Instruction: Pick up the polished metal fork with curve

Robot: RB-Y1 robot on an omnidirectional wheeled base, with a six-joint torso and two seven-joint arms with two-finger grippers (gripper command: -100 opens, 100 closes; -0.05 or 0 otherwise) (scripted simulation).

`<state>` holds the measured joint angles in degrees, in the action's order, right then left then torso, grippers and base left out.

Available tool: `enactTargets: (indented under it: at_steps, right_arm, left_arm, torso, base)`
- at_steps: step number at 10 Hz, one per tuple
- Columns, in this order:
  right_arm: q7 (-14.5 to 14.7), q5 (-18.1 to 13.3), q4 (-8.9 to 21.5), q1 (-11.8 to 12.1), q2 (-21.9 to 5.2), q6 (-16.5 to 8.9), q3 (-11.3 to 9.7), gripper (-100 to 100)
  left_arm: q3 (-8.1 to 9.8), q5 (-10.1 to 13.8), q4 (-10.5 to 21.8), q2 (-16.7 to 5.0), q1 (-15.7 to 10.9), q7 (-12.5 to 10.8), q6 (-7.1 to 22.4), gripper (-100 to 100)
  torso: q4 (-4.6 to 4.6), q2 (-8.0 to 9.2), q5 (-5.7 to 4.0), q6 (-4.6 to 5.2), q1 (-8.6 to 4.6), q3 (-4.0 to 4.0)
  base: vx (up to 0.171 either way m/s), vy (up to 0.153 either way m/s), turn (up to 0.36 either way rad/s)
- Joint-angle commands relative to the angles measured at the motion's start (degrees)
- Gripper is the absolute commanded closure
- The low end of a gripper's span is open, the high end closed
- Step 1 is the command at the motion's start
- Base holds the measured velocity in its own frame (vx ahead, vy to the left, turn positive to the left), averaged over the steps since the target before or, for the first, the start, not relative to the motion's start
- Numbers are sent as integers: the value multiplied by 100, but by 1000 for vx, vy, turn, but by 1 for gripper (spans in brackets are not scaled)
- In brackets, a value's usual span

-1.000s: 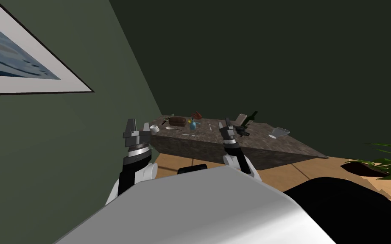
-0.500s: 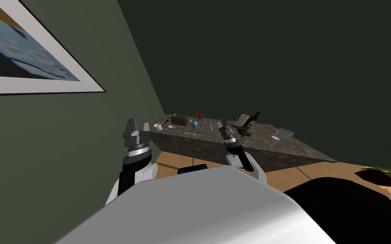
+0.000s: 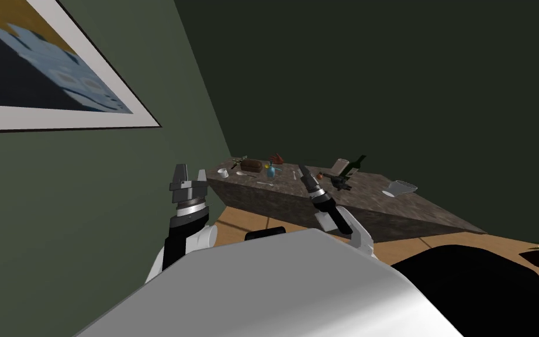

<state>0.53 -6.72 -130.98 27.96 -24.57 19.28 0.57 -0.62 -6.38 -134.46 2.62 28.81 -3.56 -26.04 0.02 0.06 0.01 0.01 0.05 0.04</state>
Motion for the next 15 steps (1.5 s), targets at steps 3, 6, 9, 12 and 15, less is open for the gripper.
enactTargets:
  at_steps: [3,6,9,12,15]
  right_arm:
    - [81,-286,83,-34,-602,-85,-14,-100]
    - [160,-566,214,-41,-1086,-132,-58,-100]
    - [199,-708,301,-36,-1521,-143,-89,-100]
    - [273,-988,521,-8,-2069,-138,-172,-100]
    - [307,-1124,655,15,-2541,-122,-223,-100]
  left_arm:
    - [0,0,0,0,0,0,0,0]
    - [0,0,0,0,0,0,0,0]
    - [0,0,0,0,0,0,0,0]
    - [0,0,0,0,0,0,0,0]
    - [0,0,0,0,0,0,0,0]
  torso:
    - [-1,-3,1,-2,8,-2]
    - [-1,-6,1,1,4,-4]
    - [-2,-10,1,-1,7,-6]
    - [-3,-13,2,0,11,-7]
    - [-4,-19,3,-1,13,-11]
  base:
    - [-12,32,114]
    - [-2,36,101]
    - [7,36,80]
    - [15,50,110]
    - [28,47,100]
